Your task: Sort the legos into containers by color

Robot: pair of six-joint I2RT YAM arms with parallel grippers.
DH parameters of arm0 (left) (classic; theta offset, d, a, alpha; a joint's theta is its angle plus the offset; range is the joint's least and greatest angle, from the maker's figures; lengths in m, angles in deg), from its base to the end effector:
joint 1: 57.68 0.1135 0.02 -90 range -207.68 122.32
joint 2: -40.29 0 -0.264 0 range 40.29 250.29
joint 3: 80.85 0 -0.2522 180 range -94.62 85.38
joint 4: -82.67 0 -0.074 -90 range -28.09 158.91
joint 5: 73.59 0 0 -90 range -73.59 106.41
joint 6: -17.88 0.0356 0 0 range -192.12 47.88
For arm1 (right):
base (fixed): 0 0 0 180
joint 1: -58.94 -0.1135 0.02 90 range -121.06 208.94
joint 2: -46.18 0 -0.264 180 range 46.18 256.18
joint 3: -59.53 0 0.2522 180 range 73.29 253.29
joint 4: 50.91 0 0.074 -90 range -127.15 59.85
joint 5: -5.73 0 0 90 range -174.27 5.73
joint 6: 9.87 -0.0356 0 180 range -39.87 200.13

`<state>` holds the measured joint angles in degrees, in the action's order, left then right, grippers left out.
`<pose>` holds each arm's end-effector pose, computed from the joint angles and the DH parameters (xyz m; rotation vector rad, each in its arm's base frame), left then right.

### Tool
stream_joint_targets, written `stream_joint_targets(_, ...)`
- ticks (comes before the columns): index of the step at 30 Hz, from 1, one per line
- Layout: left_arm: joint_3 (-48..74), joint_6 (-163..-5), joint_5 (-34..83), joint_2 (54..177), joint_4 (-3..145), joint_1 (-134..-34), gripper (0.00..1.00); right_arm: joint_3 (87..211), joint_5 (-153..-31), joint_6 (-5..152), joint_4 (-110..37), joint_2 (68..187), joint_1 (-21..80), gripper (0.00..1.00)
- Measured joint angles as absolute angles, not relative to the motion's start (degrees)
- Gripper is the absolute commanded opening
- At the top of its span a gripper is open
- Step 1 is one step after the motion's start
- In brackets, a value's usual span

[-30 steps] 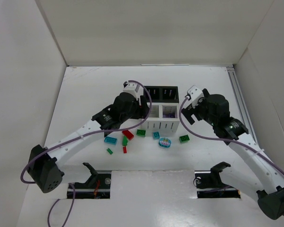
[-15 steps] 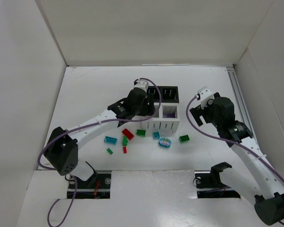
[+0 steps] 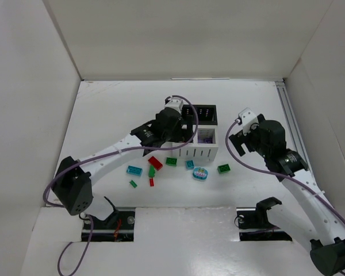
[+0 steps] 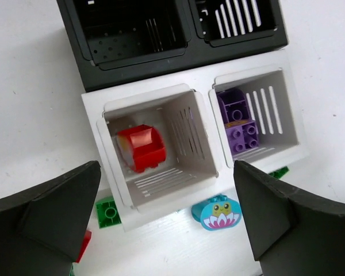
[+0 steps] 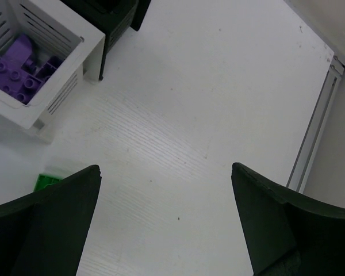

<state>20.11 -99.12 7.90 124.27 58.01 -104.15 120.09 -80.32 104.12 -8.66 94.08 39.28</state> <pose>0.2370 -0.2418 0.3004 0.2706 2.1252 -0.6175 0.1744 0.0597 0.3106 -0.7372 1.9536 -0.1178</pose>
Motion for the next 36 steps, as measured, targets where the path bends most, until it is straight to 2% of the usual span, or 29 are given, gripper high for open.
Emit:
stream_joint_targets(4, 21.2, -100.7, 7.1, 118.5, 56.6, -104.2, 1.0, 120.0, -83.4, 104.9, -9.4, 91.3, 33.2, 1.0)
stream_joint_targets(8, 26.1, -105.8, 3.1, 106.2, 53.0, -103.3, 1.0, 120.0, -79.8, 104.7, -11.4, 92.5, 16.9, 1.0)
stream_joint_targets(12, 32.1, -112.7, -1.6, 94.5, 47.3, -97.6, 1.0, 120.3, -76.3, 104.3, -15.3, 100.7, 1.3, 0.97)
stream_joint_targets(17, 39.3, -118.5, -4.3, 88.5, 42.3, -88.0, 1.0, 123.0, -74.0, 104.3, -19.7, 116.0, -10.6, 0.94)
stream_joint_targets(21, 43.1, -121.9, -4.0, 88.6, 39.3, -86.1, 1.0, 127.6, -73.0, 104.5, -22.4, 126.6, -15.6, 0.92)
stream_joint_targets(27, 43.5, -122.7, -2.2, 87.6, 39.3, -86.1, 1.0, 135.9, -71.1, 104.8, -26.0, 140.6, -16.1, 0.92)
stream_joint_targets(36, 46.0, -123.5, -1.3, 79.2, 39.3, -86.1, 1.0, 143.8, -67.3, 107.8, -26.4, 152.5, -15.7, 0.92)
